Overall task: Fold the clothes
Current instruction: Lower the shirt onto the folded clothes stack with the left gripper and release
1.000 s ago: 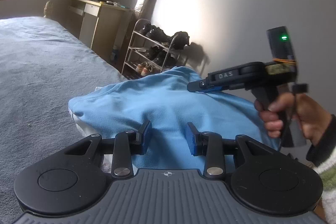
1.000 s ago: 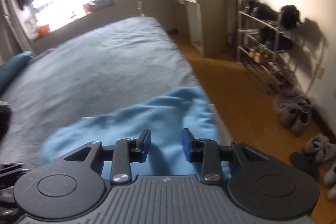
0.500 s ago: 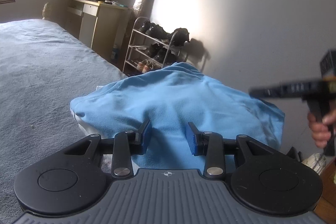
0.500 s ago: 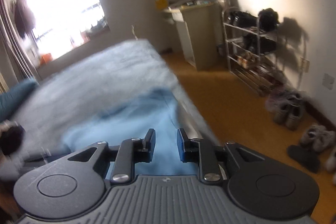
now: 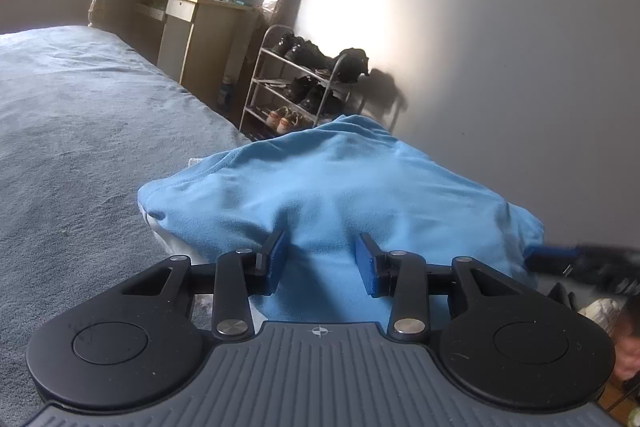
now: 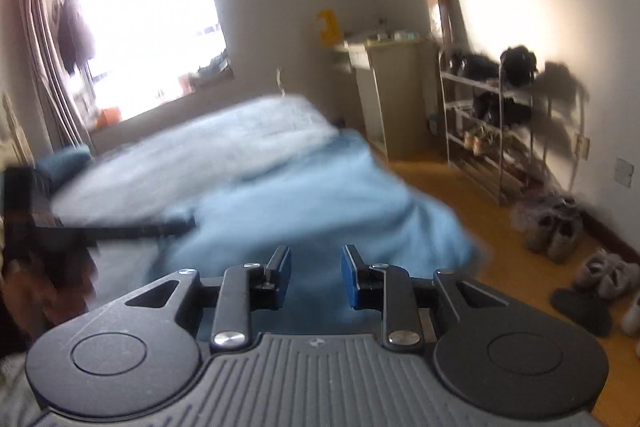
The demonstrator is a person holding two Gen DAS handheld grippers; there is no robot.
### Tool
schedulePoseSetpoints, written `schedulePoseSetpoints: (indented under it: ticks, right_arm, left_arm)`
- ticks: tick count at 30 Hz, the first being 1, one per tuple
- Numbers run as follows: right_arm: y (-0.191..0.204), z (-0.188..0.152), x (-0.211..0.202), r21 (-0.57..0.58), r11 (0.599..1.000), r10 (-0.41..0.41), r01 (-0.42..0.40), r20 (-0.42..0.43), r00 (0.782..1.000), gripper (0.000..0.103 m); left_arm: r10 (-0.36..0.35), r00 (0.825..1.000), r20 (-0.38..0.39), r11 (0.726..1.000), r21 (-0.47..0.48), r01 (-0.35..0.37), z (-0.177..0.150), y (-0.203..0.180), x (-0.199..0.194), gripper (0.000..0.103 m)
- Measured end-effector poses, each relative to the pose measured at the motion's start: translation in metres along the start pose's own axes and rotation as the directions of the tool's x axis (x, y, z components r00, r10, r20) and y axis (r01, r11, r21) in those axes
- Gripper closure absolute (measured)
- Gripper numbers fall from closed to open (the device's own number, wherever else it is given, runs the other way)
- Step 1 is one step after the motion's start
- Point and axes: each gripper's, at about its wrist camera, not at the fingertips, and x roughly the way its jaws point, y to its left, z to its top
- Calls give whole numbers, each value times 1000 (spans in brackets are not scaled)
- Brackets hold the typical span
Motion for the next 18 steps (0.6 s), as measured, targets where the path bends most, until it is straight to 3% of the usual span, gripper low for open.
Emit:
schedulePoseSetpoints:
  ticks: [2,4,5,8,11,14,18]
  right_arm:
    - [-8,-13,-1,11,993,-115,115,-6,993,74]
    - [-9,-20,-14,40,987,-154,153,36,987,71]
    - [-5,-21,-24,51,989,-143,139,70,987,72]
    - [36,-23,-42,-7,1000,-3,4,169,986,72]
    - [79,-29,-34,-112,991,99,-76,214,972,72]
    - [101,-51,-14,-140,987,102,-81,149,983,72]
    - [96,-84,-19,-70,993,100,-92,123,987,71]
  left_arm:
    - [-9,1000,-8,1000,5,9,1,1,0,65]
    - [-10,1000,6,1000,18,10,1,1,-2,65]
    - [-9,1000,20,1000,30,8,1,0,-4,65]
    - [6,998,58,997,80,-11,0,-4,-12,63]
    - [20,999,44,997,77,-23,-3,0,-12,63]
    - [27,999,34,997,72,-30,-5,7,-12,63]
    - [35,998,55,996,81,-39,1,15,-18,63]
